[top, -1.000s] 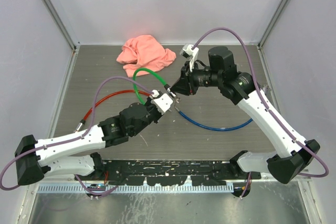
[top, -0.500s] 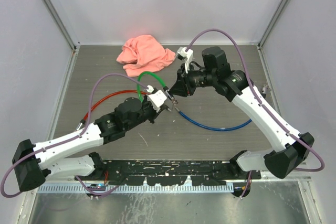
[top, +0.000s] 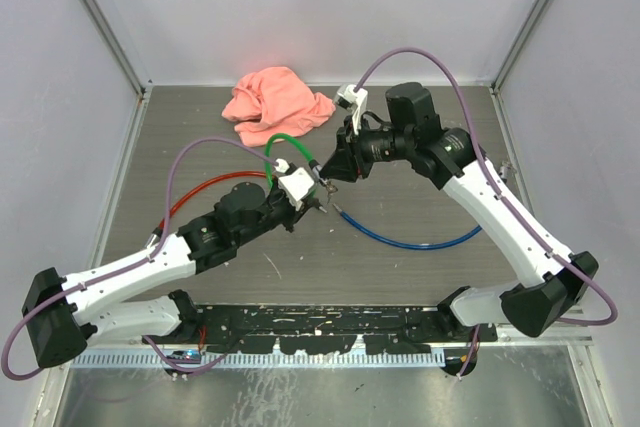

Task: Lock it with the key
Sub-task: Lock the lock.

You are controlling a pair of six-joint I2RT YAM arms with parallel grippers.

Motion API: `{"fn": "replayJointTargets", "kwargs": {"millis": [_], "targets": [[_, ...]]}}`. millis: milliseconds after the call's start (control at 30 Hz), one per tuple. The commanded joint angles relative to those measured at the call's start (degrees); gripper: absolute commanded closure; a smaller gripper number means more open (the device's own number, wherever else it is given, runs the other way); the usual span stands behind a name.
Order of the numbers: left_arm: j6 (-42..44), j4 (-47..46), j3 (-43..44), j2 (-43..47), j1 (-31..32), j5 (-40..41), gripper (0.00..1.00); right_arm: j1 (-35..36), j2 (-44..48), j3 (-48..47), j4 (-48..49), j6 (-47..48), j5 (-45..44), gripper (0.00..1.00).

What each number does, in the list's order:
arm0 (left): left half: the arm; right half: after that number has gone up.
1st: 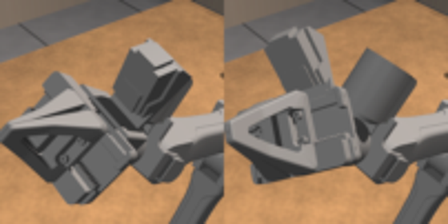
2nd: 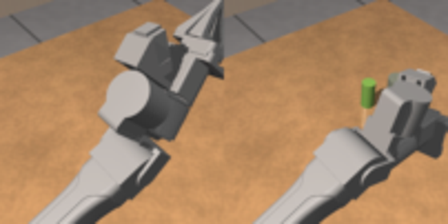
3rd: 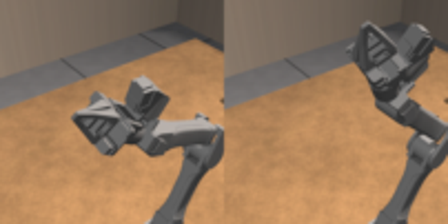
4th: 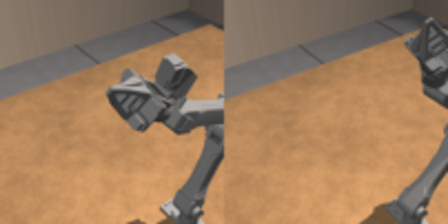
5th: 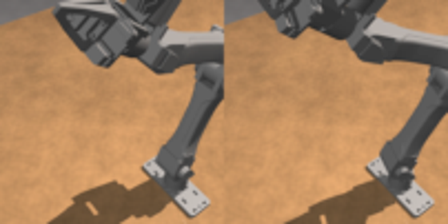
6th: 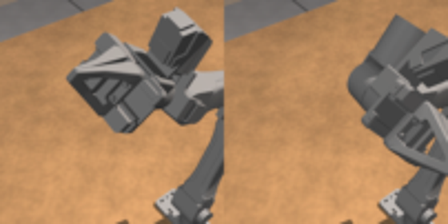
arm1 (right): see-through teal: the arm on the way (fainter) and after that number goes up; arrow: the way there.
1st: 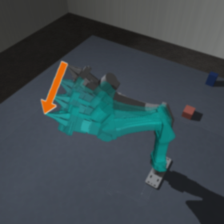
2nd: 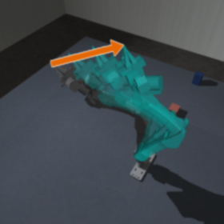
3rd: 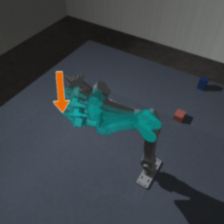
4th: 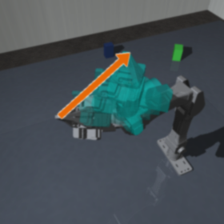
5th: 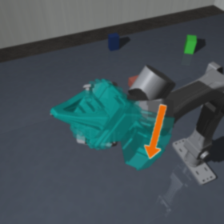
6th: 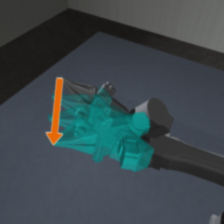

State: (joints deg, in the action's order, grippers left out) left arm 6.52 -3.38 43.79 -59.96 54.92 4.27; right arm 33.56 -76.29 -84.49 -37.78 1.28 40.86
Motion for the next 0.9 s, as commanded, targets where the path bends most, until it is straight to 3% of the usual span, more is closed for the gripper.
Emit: {"fn": "replayJointTargets", "kwargs": {"millis": [0,300,567,700,867], "targets": [[0.0,-10.1,0.7,1.2,-0.5,0.9,1.0,-0.1,-0.8,-3.1,-1.0,-1.6,3.7,0.7],[0.0,-10.6,-0.5,1.4,-0.5,1.1,1.0,-2.7,-1.4,-7.2,0.0,-2.9,6.4,0.64],[-1.2,-11.3,-1.5,2.6,-0.5,3.1,1.0,-6.7,2.0,-5.4,1.7,-3.6,9.7,0.61],[-3.5,-13.2,-2.1,3.0,-0.4,7.4,1.0,-10.0,9.8,5.8,14.9,-10.0,15.5,0.62],[-4.5,-16.1,-0.7,0.7,1.6,16.3,1.0,-13.9,16.0,22.0,34.1,-27.3,20.7,0.62]]}}
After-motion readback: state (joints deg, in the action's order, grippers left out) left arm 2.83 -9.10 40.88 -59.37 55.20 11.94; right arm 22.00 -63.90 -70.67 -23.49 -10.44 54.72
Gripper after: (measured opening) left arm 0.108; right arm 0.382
